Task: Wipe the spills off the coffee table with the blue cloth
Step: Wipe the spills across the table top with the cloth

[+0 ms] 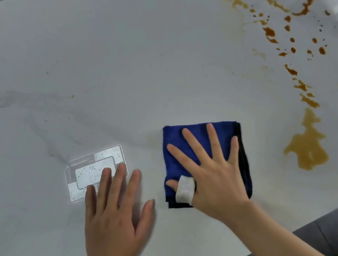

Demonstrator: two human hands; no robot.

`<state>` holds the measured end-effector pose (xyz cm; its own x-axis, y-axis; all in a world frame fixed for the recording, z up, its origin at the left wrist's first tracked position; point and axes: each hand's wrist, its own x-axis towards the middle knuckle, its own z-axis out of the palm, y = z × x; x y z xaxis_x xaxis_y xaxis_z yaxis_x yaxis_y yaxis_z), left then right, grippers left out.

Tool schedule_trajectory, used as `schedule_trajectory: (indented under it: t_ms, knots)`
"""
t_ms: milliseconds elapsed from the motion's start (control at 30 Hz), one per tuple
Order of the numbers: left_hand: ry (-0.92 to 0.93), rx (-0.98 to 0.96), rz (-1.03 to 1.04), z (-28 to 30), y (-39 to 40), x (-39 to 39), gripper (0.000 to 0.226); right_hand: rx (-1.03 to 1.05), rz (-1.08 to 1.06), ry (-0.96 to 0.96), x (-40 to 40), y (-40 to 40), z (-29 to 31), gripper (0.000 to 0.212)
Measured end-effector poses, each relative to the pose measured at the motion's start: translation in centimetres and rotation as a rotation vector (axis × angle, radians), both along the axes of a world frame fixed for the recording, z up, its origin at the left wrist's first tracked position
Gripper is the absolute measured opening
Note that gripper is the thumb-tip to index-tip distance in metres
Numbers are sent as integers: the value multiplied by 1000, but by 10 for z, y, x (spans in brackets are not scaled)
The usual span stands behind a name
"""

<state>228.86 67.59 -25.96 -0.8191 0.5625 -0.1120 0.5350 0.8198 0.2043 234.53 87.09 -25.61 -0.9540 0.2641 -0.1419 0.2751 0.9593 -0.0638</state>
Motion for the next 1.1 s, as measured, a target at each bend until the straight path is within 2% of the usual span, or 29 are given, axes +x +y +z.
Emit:
schedule_trajectory:
  t_ms: [133, 267, 367, 467, 600, 733, 900, 1000, 1100]
  knots:
    - [14, -21, -22, 0, 0, 0, 64, -9, -78, -19, 46, 3, 0, 72]
    - [13, -41, -26, 0, 1, 0, 66, -59, 9, 11, 82, -37, -3, 70]
    - [3, -56, -21, 1, 1, 1, 69, -76, 121, 17, 73, -54, -5, 71]
    - [-3, -62, -12, 1, 2, 2, 71, -61, 190, 75, 46, -34, -8, 71]
    - [-16, -69, -7, 2, 2, 1, 70, 42, 38, 10, 21, 26, -2, 67]
    - [-7, -49, 0, 2, 3, 0, 70, -29, -157, -41, 65, 37, 3, 73]
    - [-13, -81, -8, 2, 3, 1, 71, -102, -12, -80, 94, -14, 1, 79]
    - [-21, -98, -6, 1, 2, 2, 71, -101, 48, -15, 71, -5, 0, 72]
    - [-23, -105, -7, 1, 1, 3, 71, -62, 6, 16, 48, 20, -2, 67]
